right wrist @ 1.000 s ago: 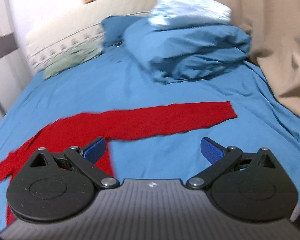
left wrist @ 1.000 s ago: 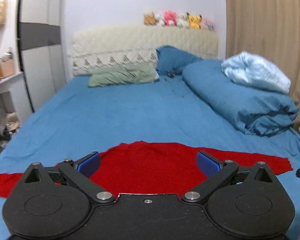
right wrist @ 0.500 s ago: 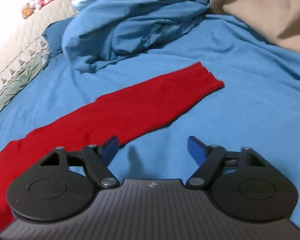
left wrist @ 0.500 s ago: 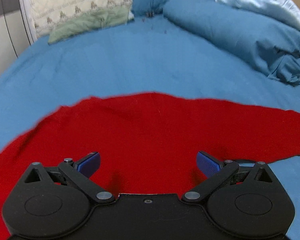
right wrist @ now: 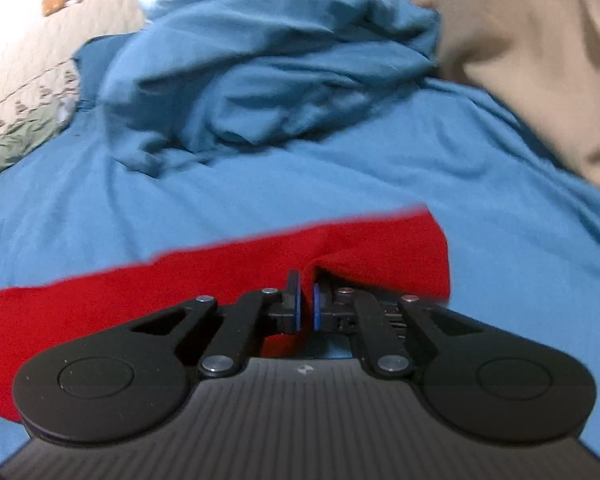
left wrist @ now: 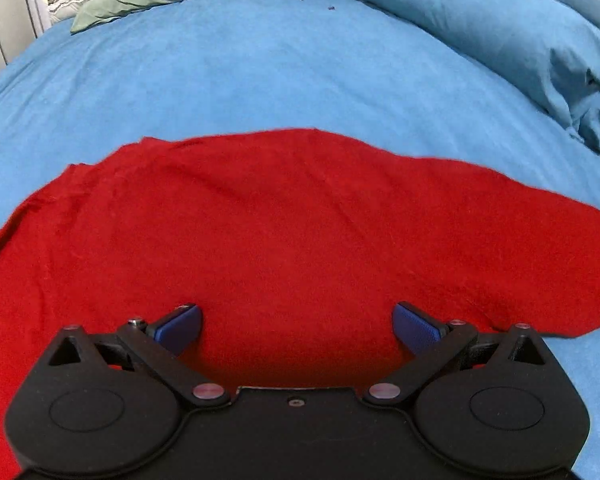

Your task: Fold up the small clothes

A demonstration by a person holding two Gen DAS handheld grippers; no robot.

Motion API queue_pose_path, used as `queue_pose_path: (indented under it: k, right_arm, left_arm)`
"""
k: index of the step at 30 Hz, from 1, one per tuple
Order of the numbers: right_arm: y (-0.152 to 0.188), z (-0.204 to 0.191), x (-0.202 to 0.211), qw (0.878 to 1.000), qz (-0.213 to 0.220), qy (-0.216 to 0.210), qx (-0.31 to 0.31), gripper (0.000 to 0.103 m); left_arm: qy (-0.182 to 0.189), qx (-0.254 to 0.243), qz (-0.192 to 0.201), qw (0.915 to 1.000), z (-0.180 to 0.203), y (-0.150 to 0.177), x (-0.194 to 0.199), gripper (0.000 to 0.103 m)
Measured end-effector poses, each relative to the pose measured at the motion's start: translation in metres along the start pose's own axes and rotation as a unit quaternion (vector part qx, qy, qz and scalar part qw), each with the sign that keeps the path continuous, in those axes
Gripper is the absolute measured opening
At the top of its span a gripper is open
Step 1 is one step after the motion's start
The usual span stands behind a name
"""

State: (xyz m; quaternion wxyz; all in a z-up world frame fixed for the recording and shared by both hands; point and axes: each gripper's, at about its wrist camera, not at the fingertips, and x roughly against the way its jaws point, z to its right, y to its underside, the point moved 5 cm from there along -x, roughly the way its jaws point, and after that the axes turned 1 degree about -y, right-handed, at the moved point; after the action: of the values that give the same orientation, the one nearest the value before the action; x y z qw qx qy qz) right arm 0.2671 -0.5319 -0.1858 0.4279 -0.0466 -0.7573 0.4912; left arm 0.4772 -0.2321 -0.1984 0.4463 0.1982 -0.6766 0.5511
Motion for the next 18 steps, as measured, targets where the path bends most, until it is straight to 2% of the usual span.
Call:
queue_pose_path:
  k: [2, 5, 7, 10, 13, 14, 18]
  right_arm:
    - [-0.019, -0.025, 0.014, 0.999, 0.011, -0.036, 0.002, 0.021]
    - [-0.048, -0.083, 0.044, 0.992, 0.037, -0.12, 0.006, 0.02]
    - [-0.058, -0.133, 0.064, 0.981, 0.045, -0.186, 0.016, 0.02]
    - [-0.053, -0.218, 0.09, 0.954, 0.031, -0.297, 0.026, 0.02]
    - [-0.013, -0.302, 0.103, 0.921, 0.001, -0.383, 0.064, 0.02]
    - [0.004, -0.323, 0.104, 0.915, -0.01, -0.396, 0.082, 0.02]
    - [0.091, -0.378, 0.09, 0.901, -0.08, -0.397, 0.155, 0.02]
  left_arm:
    - [-0.004, 0.018, 0.008, 0.9998, -0.015, -0.003, 0.011, 0.103]
    - [0.018, 0.058, 0.022, 0.9979, -0.047, 0.002, 0.033, 0.103]
    - [0.015, 0.081, 0.038, 0.9959, -0.072, 0.009, 0.048, 0.103]
    - [-0.006, 0.097, 0.06, 0.9934, -0.107, 0.027, 0.071, 0.103]
    - [-0.034, 0.109, 0.067, 0.9912, -0.138, 0.048, 0.087, 0.103]
    - [-0.039, 0.113, 0.068, 0.9905, -0.146, 0.054, 0.092, 0.103]
    - [-0.054, 0.108, 0.069, 0.9902, -0.173, 0.078, 0.102, 0.103]
